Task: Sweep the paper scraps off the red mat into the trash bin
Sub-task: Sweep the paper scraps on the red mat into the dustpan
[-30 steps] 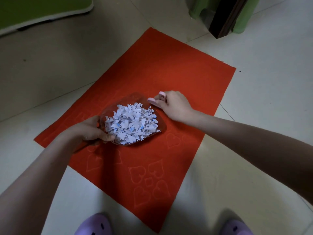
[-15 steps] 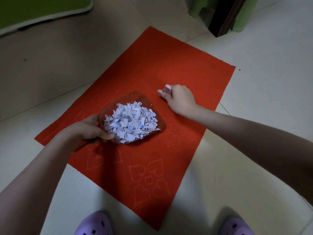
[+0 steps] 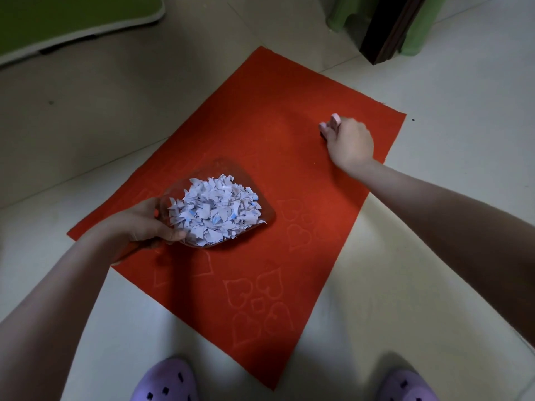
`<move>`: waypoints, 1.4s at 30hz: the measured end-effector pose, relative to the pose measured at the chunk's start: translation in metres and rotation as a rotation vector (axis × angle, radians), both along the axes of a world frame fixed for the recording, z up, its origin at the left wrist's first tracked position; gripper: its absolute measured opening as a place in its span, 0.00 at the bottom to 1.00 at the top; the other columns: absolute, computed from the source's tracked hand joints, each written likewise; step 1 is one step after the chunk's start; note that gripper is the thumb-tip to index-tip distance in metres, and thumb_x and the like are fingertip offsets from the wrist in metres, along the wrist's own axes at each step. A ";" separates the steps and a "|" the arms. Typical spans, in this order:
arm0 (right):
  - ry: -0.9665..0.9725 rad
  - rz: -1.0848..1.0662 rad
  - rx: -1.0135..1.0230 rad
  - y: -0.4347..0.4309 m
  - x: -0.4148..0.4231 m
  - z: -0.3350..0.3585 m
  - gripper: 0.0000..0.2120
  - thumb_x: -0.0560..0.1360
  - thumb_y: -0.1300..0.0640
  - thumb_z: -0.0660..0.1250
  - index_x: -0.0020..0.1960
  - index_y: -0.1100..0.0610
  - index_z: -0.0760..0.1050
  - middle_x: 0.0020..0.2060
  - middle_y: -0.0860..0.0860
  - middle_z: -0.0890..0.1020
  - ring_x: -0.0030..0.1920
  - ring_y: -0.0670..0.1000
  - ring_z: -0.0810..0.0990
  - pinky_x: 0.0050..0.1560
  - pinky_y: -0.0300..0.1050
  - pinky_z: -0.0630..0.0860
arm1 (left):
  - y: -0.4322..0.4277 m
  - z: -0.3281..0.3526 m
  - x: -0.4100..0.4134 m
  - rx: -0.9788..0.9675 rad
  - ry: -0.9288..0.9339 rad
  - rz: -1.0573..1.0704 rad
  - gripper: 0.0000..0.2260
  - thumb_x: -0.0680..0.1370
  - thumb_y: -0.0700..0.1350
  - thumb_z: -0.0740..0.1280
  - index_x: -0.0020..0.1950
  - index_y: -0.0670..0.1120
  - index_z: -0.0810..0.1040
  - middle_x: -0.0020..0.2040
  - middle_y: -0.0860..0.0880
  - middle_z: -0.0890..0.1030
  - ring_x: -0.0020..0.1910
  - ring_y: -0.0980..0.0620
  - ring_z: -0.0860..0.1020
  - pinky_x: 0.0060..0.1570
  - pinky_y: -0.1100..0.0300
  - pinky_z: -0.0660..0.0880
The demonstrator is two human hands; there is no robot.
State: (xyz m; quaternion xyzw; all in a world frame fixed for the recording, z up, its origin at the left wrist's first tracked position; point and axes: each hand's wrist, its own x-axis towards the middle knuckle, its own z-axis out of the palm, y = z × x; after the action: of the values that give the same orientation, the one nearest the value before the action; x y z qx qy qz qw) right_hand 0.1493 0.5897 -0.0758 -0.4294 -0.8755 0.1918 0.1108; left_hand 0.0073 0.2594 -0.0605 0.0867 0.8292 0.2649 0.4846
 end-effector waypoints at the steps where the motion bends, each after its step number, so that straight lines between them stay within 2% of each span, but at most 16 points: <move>1: -0.025 -0.006 -0.012 -0.001 0.001 -0.002 0.16 0.80 0.47 0.59 0.43 0.58 0.75 0.41 0.59 0.82 0.44 0.61 0.81 0.38 0.48 0.71 | -0.001 0.001 0.000 -0.009 0.008 -0.013 0.20 0.67 0.33 0.76 0.51 0.46 0.71 0.35 0.44 0.79 0.28 0.51 0.76 0.27 0.60 0.72; 3: -0.070 0.058 -0.017 -0.015 0.003 -0.008 0.16 0.80 0.46 0.59 0.42 0.57 0.74 0.42 0.61 0.82 0.45 0.63 0.81 0.41 0.51 0.74 | -0.004 0.000 -0.002 -0.032 0.006 -0.023 0.23 0.67 0.34 0.77 0.55 0.45 0.70 0.39 0.42 0.78 0.31 0.48 0.75 0.30 0.58 0.72; 5: -0.118 0.187 -0.009 -0.039 0.005 -0.011 0.18 0.80 0.45 0.59 0.39 0.57 0.72 0.42 0.62 0.82 0.45 0.65 0.81 0.40 0.51 0.72 | -0.004 -0.001 -0.003 -0.044 0.004 -0.026 0.23 0.67 0.34 0.77 0.55 0.44 0.70 0.34 0.42 0.78 0.25 0.50 0.74 0.26 0.59 0.71; 7: -0.105 0.331 -0.071 -0.062 0.006 -0.010 0.19 0.79 0.44 0.59 0.45 0.58 0.78 0.42 0.59 0.83 0.45 0.62 0.81 0.39 0.48 0.72 | -0.003 -0.004 -0.001 -0.034 0.009 -0.025 0.19 0.67 0.33 0.76 0.50 0.44 0.70 0.27 0.45 0.78 0.21 0.53 0.72 0.21 0.62 0.70; 11: 0.064 0.514 -0.279 -0.083 0.016 -0.002 0.11 0.78 0.53 0.63 0.56 0.53 0.81 0.47 0.53 0.85 0.45 0.52 0.82 0.47 0.46 0.76 | -0.001 -0.010 0.001 0.010 -0.005 -0.016 0.19 0.67 0.33 0.76 0.47 0.47 0.71 0.28 0.45 0.79 0.22 0.52 0.73 0.20 0.63 0.70; 15: 0.147 0.389 -0.057 -0.049 0.025 0.001 0.14 0.80 0.52 0.59 0.55 0.55 0.81 0.42 0.56 0.85 0.37 0.54 0.79 0.37 0.43 0.67 | -0.001 -0.011 0.002 -0.005 0.000 -0.027 0.20 0.67 0.34 0.77 0.48 0.47 0.69 0.36 0.41 0.78 0.28 0.48 0.73 0.22 0.62 0.71; 20: -0.055 0.060 0.060 0.000 0.026 -0.011 0.18 0.80 0.45 0.58 0.44 0.59 0.75 0.36 0.56 0.79 0.41 0.61 0.80 0.36 0.45 0.67 | -0.003 -0.015 0.000 -0.001 -0.017 0.016 0.26 0.65 0.35 0.78 0.56 0.46 0.69 0.42 0.41 0.79 0.33 0.47 0.76 0.27 0.59 0.73; 23: -0.173 0.156 0.060 -0.020 0.030 -0.018 0.18 0.80 0.45 0.58 0.44 0.58 0.75 0.39 0.59 0.81 0.44 0.63 0.81 0.37 0.47 0.68 | -0.003 -0.016 -0.003 0.007 -0.020 0.026 0.31 0.63 0.36 0.79 0.61 0.46 0.69 0.43 0.43 0.79 0.31 0.50 0.78 0.28 0.60 0.72; 26: -0.148 0.442 -0.020 -0.061 0.038 -0.018 0.16 0.80 0.44 0.58 0.49 0.54 0.79 0.44 0.55 0.84 0.47 0.60 0.81 0.40 0.47 0.72 | -0.003 -0.016 -0.003 -0.003 -0.023 0.013 0.35 0.60 0.40 0.82 0.62 0.46 0.69 0.42 0.43 0.78 0.29 0.51 0.77 0.26 0.61 0.71; 29: -0.062 0.602 -0.198 -0.085 0.041 -0.005 0.12 0.79 0.48 0.60 0.53 0.51 0.80 0.44 0.51 0.85 0.44 0.55 0.82 0.44 0.51 0.76 | 0.001 -0.017 0.001 -0.007 -0.035 0.021 0.30 0.64 0.37 0.79 0.62 0.45 0.69 0.40 0.42 0.78 0.29 0.50 0.75 0.24 0.61 0.72; 32: 0.089 0.567 -0.217 -0.084 0.041 0.011 0.11 0.78 0.51 0.61 0.55 0.50 0.80 0.43 0.50 0.85 0.41 0.50 0.82 0.43 0.49 0.76 | 0.002 -0.020 0.002 0.011 -0.032 0.022 0.28 0.66 0.36 0.78 0.60 0.44 0.68 0.39 0.41 0.78 0.28 0.49 0.74 0.22 0.61 0.72; 34: 0.110 0.487 -0.157 -0.072 0.038 0.016 0.12 0.79 0.52 0.60 0.56 0.51 0.81 0.37 0.47 0.81 0.31 0.44 0.75 0.37 0.43 0.67 | -0.001 -0.022 0.004 0.029 -0.023 0.034 0.27 0.66 0.36 0.78 0.59 0.44 0.69 0.41 0.41 0.78 0.30 0.48 0.74 0.23 0.61 0.72; 36: 0.077 0.374 -0.063 -0.057 0.033 0.015 0.14 0.79 0.50 0.59 0.55 0.53 0.81 0.36 0.49 0.80 0.31 0.49 0.75 0.35 0.43 0.64 | -0.005 -0.026 0.001 0.057 -0.012 0.071 0.27 0.65 0.35 0.78 0.59 0.43 0.69 0.41 0.42 0.77 0.30 0.48 0.74 0.22 0.62 0.72; 38: 0.026 0.285 -0.007 -0.045 0.028 0.007 0.18 0.79 0.46 0.57 0.52 0.57 0.80 0.39 0.55 0.83 0.39 0.57 0.80 0.36 0.46 0.70 | -0.013 -0.028 -0.005 0.089 -0.019 0.095 0.29 0.64 0.35 0.79 0.60 0.42 0.69 0.39 0.41 0.77 0.29 0.47 0.74 0.23 0.61 0.72; 41: -0.033 0.260 -0.031 -0.045 0.019 -0.008 0.19 0.80 0.44 0.58 0.44 0.57 0.76 0.37 0.55 0.81 0.41 0.60 0.80 0.35 0.46 0.69 | -0.026 -0.026 -0.010 0.071 0.023 0.062 0.37 0.55 0.46 0.85 0.58 0.43 0.70 0.43 0.42 0.78 0.34 0.46 0.75 0.33 0.57 0.73; 42: -0.045 0.283 -0.039 -0.049 0.017 -0.011 0.18 0.80 0.43 0.58 0.41 0.56 0.74 0.36 0.55 0.81 0.41 0.60 0.80 0.36 0.46 0.70 | -0.031 -0.025 -0.011 0.073 0.031 0.072 0.37 0.54 0.46 0.85 0.57 0.43 0.70 0.42 0.43 0.77 0.33 0.47 0.75 0.31 0.58 0.73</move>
State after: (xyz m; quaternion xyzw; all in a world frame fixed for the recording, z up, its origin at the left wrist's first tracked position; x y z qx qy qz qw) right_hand 0.1659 0.5407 -0.0872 -0.3078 -0.9257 0.2129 0.0545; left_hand -0.0034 0.2288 -0.0858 0.0785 0.8288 0.3110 0.4585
